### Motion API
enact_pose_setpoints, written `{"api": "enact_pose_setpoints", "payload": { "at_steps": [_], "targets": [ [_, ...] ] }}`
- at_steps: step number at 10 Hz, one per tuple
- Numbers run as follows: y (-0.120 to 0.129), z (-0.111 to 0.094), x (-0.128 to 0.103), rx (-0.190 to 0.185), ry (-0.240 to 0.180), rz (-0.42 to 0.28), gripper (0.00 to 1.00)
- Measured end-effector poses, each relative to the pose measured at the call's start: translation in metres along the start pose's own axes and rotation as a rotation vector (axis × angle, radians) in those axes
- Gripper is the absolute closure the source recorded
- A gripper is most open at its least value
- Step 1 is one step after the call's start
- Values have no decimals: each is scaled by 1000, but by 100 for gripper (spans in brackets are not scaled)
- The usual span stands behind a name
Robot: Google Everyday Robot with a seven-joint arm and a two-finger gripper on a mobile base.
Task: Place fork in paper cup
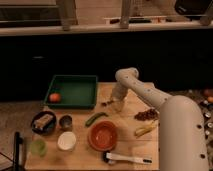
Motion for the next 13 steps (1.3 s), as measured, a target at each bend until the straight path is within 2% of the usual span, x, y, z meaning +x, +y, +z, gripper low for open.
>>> {"api": "enact_pose_setpoints", "payload": {
  "at_steps": [3, 6, 11, 12, 13],
  "targets": [
    [1, -1, 1, -3, 4, -3, 99],
    [1, 3, 2, 0, -8, 7, 100],
    [1, 1, 2, -1, -3, 1, 100],
    [5, -4, 3, 1, 5, -4, 100],
    [4, -14, 2, 18, 9, -6, 100]
  ]
}}
